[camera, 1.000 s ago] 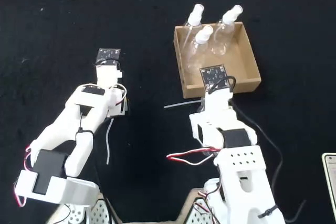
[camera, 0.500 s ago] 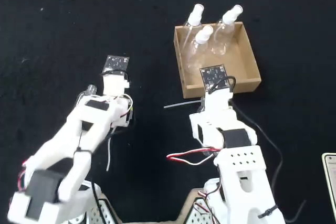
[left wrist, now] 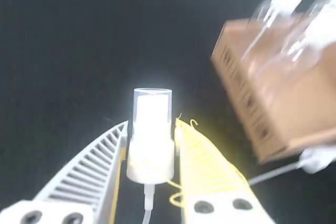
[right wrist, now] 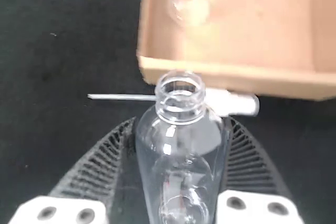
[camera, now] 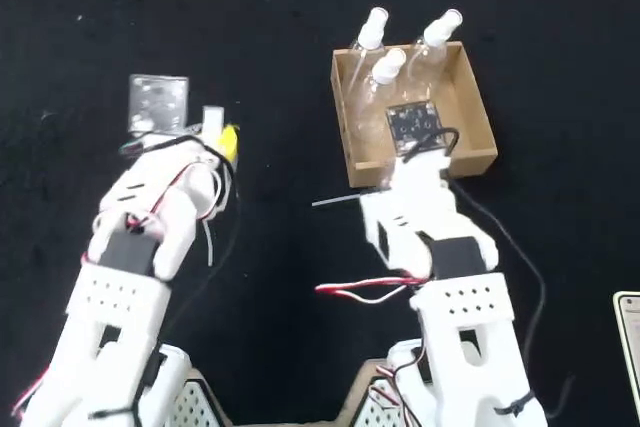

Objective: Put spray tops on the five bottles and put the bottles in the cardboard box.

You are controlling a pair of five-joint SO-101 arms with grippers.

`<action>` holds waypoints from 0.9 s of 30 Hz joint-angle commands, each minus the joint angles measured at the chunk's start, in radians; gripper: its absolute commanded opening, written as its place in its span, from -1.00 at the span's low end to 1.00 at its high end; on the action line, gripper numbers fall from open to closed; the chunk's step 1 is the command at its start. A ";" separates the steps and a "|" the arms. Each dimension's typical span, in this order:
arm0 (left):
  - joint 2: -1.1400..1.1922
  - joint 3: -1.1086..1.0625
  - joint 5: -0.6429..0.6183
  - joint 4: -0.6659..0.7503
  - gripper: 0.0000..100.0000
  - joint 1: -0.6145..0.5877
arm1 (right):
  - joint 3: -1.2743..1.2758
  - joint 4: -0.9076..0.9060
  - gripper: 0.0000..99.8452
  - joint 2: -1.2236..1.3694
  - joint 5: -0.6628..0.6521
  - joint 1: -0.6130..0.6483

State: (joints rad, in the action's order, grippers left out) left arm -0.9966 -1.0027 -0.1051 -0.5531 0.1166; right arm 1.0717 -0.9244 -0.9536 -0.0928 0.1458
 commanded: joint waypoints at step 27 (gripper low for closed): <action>-0.439 -0.134 -0.190 0.427 -0.91 -0.007 | 0.311 0.427 -0.65 -0.421 0.005 0.420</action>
State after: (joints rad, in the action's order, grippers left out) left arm -1.4185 -1.2144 -0.2938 -0.1880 0.0844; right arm 1.3602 -0.5255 -1.2451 -0.0928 0.5432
